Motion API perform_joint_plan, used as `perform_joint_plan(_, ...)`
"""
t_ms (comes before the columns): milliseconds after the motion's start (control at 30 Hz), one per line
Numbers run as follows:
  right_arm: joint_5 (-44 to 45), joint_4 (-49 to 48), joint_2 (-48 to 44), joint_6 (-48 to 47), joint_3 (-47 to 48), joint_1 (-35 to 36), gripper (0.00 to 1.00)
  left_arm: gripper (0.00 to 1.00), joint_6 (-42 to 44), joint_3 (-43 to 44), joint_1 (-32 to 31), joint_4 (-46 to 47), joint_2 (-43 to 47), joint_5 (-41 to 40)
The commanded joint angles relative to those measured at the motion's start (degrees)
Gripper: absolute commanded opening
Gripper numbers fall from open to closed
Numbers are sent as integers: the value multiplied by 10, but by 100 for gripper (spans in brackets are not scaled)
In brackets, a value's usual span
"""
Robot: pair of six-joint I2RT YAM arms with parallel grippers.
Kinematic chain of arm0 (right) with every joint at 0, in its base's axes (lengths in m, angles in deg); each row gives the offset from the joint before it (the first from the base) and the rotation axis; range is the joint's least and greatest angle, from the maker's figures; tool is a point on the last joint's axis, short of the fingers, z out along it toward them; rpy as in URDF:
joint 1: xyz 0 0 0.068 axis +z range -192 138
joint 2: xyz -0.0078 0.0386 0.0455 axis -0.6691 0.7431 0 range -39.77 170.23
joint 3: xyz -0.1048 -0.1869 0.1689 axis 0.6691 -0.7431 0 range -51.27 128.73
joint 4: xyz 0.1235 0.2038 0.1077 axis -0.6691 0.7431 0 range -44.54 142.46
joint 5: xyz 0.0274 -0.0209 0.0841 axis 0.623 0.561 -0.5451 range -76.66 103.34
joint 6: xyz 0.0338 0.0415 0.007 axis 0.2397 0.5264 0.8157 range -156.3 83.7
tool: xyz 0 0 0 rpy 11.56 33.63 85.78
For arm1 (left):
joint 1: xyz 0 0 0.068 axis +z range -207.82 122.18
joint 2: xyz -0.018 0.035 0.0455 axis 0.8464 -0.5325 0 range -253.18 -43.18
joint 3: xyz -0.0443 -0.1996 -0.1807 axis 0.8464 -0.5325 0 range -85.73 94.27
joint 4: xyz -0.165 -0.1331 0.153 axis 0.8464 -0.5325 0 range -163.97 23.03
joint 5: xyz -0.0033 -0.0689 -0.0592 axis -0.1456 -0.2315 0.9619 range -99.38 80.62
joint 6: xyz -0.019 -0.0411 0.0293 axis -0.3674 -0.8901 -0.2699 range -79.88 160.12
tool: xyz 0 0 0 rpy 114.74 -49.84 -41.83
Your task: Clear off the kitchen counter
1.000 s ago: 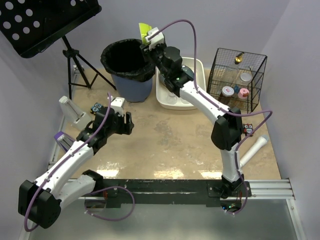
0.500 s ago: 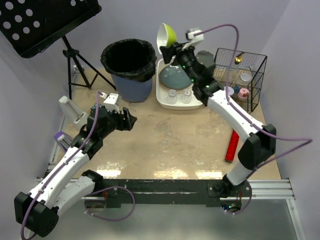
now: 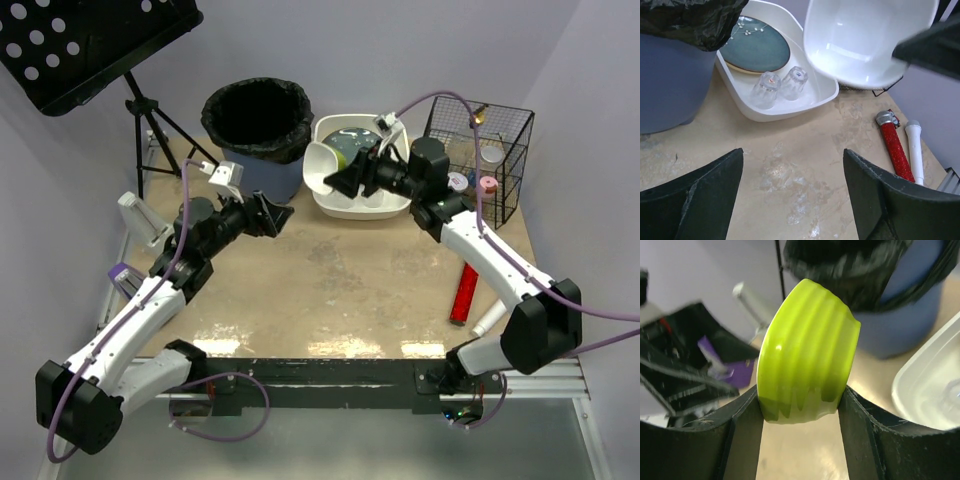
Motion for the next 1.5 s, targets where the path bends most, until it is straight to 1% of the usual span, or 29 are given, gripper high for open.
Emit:
perform_joint_plan(0, -107, 36, -38, 22, -36, -1, 0, 86, -6, 27, 2, 54, 2, 6)
perform_joint_plan(167, -198, 22, -47, 28, -77, -2, 0, 87, 14, 23, 2, 39, 6, -18)
perform_joint_plan(267, -246, 14, -44, 29, -85, -3, 0, 87, 19, 15, 2, 42, 7, -7)
perform_joint_plan(367, -290, -14, -34, 46, -95, -6, 0, 87, 18, 7, 2, 49, 8, 13)
perform_joint_plan(567, -310, -46, -24, 62, -104, -6, 0, 84, 13, -5, 2, 63, 11, 49)
perform_joint_plan(767, -336, -114, -27, 108, -126, -6, 0, 74, 11, -9, 1, 74, -2, 85)
perform_joint_plan(867, -335, -116, -25, 110, -130, -6, 0, 72, 12, -3, -6, 72, -14, 102)
perform_joint_plan(1067, -335, -143, -25, 128, -140, -6, 0, 59, 23, 15, -28, 57, -38, 104)
perform_joint_plan(1133, -334, -150, -25, 134, -143, -6, 0, 50, 25, 20, -33, 54, -44, 103)
perform_joint_plan(1200, -332, -151, -26, 133, -143, -6, 0, 36, 26, 21, -34, 53, -47, 103)
perform_joint_plan(1267, -327, -147, -25, 128, -143, -6, 0, 18, 27, 23, -34, 50, -47, 102)
perform_joint_plan(1300, -320, -140, -25, 124, -142, -6, 2, 12, 28, 23, -35, 47, -48, 100)
perform_joint_plan(1333, -313, -130, -24, 117, -140, -6, 9, 3, 29, 27, -35, 46, -47, 96)
perform_joint_plan(1367, -302, -120, -25, 110, -138, -7, 16, 0, 31, 28, -35, 42, -45, 93)
perform_joint_plan(1467, -252, -77, -25, 83, -130, -6, 41, 0, 34, 33, -35, 30, -42, 84)
